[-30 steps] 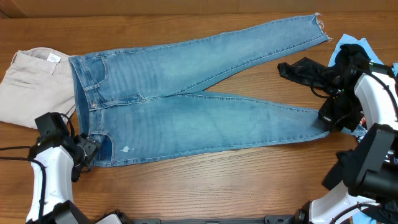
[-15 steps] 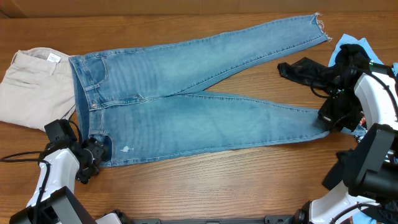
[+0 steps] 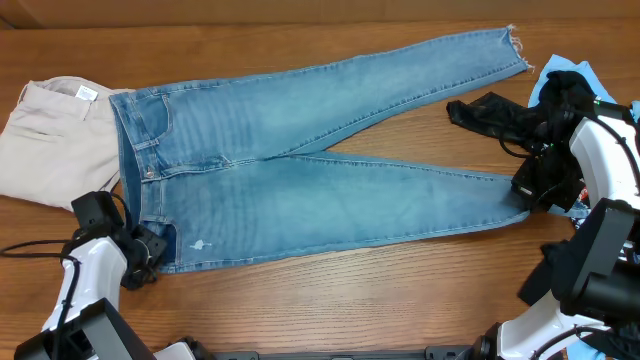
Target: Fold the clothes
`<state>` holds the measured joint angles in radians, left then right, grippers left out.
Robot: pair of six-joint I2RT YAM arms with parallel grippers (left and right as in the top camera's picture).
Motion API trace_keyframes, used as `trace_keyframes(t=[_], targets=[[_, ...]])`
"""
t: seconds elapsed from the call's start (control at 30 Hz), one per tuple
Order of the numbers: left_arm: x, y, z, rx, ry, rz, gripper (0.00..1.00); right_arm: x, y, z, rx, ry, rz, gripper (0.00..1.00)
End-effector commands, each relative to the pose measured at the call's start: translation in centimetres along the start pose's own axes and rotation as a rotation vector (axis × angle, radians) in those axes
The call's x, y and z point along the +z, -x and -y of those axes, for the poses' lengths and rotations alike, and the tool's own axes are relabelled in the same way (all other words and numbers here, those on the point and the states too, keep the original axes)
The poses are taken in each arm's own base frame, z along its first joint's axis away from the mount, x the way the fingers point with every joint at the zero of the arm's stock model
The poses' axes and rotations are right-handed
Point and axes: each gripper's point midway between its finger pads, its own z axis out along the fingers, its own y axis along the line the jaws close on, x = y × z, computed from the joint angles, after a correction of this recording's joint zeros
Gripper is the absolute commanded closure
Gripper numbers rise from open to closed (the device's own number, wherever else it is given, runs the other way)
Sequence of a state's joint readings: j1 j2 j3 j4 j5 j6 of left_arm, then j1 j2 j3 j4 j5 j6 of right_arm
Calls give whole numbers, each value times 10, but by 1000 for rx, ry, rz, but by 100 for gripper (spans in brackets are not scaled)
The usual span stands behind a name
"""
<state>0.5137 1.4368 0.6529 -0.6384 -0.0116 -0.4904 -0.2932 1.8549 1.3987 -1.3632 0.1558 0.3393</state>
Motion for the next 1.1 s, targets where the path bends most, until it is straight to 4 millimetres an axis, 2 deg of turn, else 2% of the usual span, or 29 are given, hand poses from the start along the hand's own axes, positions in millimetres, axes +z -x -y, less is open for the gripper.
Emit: trace_keyframes(t=[0.0, 0.17, 0.37, 0.57, 0.8, 0.97, 1.07], targets=[[-19, 17, -11, 8, 39, 34, 96, -8, -1, 1, 7, 24, 21, 96], [-68, 36, -1, 22, -54, 89, 96, -16, 0, -6, -4, 89, 45, 96], [-121, 43, -11, -12, -93, 213, 96, -45, 3, 1, 35, 186, 138, 96], [-154, 37, -21, -49, -136, 318, 96, -74, -3, 19, 58, 218, 230, 96], [-177, 31, -22, -36, -142, 328, 96, -106, -11, 34, 92, 258, 350, 96], [-203, 28, -34, -92, -87, 340, 96, -121, -19, 44, 110, 275, 404, 96], [-213, 23, -38, -103, -71, 333, 96, -126, -23, 47, 111, 279, 423, 96]])
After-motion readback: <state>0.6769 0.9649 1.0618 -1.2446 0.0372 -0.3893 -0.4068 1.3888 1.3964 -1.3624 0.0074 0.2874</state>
